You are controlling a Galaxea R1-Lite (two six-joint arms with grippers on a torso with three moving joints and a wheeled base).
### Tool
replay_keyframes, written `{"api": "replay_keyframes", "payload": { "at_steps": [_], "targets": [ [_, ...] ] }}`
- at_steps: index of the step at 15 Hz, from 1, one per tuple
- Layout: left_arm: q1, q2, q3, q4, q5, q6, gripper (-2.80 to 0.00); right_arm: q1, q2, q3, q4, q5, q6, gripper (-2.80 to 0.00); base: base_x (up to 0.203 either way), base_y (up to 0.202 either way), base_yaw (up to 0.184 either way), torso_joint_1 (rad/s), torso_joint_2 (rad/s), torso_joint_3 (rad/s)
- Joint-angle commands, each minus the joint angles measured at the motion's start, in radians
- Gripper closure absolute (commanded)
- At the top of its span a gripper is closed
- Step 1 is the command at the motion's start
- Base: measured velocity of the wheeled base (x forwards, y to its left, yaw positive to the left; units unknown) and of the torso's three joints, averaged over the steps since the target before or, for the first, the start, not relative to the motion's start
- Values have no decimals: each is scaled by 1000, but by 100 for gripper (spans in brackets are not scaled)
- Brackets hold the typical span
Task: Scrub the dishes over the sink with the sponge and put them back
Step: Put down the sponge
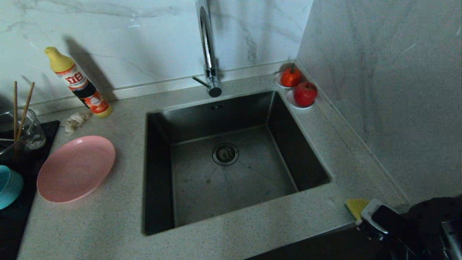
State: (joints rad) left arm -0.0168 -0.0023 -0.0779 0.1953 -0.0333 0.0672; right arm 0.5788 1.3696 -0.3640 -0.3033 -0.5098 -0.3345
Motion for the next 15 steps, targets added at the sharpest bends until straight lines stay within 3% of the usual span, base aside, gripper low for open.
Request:
{"api": "replay_keyframes", "payload": {
  "at_steps": [1, 4, 15],
  "targets": [
    [0, -2, 0, 1, 0, 0, 0, -57, 63, 3, -62, -3, -55, 0, 0, 0, 0, 0, 0, 0],
    [0, -1, 0, 1, 0, 0, 0, -115, 106, -8, -113, 2, -80, 0, 0, 0, 0, 0, 0, 0],
    [0, -1, 0, 1, 0, 0, 0, -145, 243, -98, -228, 0, -118, 0, 0, 0, 0, 0, 0, 0]
  ]
}}
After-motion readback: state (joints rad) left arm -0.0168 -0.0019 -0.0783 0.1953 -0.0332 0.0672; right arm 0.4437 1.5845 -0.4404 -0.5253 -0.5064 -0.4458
